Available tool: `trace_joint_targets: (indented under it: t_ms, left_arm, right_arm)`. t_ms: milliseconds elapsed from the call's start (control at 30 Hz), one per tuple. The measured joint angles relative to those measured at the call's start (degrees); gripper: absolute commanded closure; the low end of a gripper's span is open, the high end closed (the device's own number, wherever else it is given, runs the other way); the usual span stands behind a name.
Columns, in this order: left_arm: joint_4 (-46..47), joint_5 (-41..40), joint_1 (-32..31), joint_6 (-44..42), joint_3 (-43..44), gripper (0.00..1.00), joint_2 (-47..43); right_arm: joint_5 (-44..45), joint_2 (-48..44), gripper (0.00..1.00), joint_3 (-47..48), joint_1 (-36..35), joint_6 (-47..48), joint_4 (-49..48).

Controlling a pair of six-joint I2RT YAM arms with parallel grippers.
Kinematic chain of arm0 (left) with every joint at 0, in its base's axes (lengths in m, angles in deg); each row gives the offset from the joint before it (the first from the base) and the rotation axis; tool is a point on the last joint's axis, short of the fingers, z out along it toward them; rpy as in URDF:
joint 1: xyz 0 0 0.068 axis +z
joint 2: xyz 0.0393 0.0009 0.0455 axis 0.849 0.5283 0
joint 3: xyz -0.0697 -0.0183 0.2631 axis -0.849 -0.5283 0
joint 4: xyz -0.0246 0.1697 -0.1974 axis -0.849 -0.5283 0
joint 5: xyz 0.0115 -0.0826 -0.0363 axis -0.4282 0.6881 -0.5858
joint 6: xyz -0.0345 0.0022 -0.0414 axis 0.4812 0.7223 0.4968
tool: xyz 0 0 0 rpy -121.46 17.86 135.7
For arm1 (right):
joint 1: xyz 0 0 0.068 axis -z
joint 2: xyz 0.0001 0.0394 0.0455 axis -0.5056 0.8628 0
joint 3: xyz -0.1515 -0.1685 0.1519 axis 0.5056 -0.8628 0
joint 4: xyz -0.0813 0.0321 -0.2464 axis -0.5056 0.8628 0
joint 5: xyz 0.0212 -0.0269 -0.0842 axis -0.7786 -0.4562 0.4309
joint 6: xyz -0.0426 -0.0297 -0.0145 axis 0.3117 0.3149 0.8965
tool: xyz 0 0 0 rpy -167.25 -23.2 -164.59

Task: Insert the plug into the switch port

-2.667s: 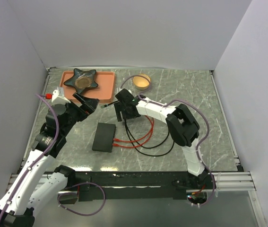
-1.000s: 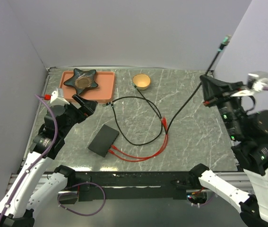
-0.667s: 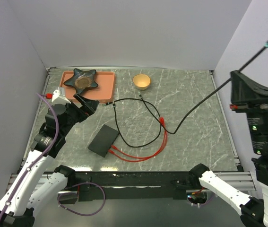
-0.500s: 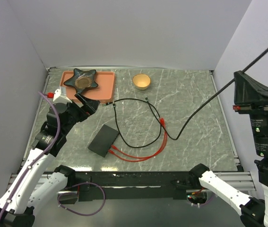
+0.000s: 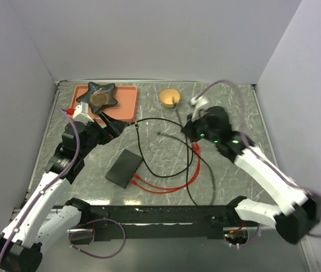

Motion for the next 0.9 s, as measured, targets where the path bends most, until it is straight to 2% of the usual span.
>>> trace_joint_targets:
  t_ms: [100, 167, 367, 467, 633, 900]
  left_arm:
    - [3.8, 3.6, 0.0, 0.1, -2.3, 0.03, 2.3]
    - [7.1, 6.4, 0.0, 0.3, -5.0, 0.02, 4.4]
    - [15.9, 13.0, 0.0, 3.0, -18.3, 0.02, 4.8]
    - [16.1, 13.2, 0.0, 3.8, -21.6, 0.02, 1.6]
    - [18.6, 13.1, 0.0, 3.7, -21.7, 0.01, -2.4]
    - [21.4, 13.1, 0.0, 3.8, -21.9, 0.1, 2.2]
  right_arm:
    - [-4.5, 9.4, 1.0, -7.8, -0.7, -3.6, -1.4]
    - [-6.1, 15.0, 1.0, -9.9, -2.4, -4.9, -1.4]
    - [-6.5, 27.7, 1.0, -8.5, -12.9, -5.3, -5.4]
    - [-7.1, 29.3, 1.0, -8.9, -16.5, -5.3, -8.0]
    - [-7.9, 28.8, 1.0, -9.8, -17.4, -4.7, -12.3]
    - [-7.3, 27.5, 1.0, -9.8, -20.0, -3.0, -14.1]
